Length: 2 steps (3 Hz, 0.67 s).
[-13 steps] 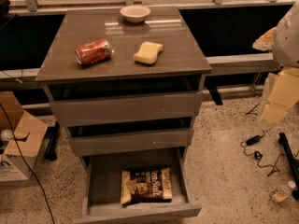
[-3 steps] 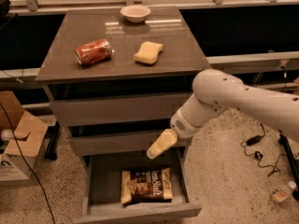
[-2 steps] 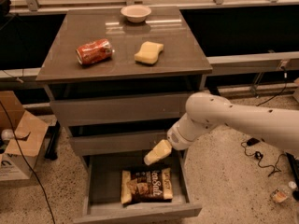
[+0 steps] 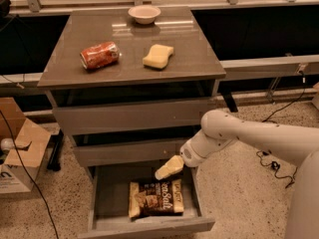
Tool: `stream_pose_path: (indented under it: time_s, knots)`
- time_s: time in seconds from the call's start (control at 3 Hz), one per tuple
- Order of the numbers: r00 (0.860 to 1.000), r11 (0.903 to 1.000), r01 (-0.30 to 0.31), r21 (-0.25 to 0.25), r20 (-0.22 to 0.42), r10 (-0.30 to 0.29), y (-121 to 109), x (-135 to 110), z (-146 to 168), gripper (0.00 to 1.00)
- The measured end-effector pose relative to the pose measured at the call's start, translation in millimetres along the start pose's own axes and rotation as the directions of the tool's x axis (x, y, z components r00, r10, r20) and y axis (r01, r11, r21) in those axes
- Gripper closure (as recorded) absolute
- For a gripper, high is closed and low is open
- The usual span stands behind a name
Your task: Pick brown chip bag from bottom drawer and place on counter
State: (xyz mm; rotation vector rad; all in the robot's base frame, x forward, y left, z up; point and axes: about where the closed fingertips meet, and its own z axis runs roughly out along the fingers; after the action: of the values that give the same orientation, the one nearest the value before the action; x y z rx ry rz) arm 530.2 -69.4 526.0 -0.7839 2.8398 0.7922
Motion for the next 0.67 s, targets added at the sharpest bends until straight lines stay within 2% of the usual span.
stream_pose_path:
  time_s: [0.33,0.67]
  knots:
    - [0.994,0.9947,-0.103,0.003,0.023,0.102,-17,-9,23,0.00]
    - [0.975,0.9762,-0.217,-0.004,0.045,0.217,-44,-9,61,0.00]
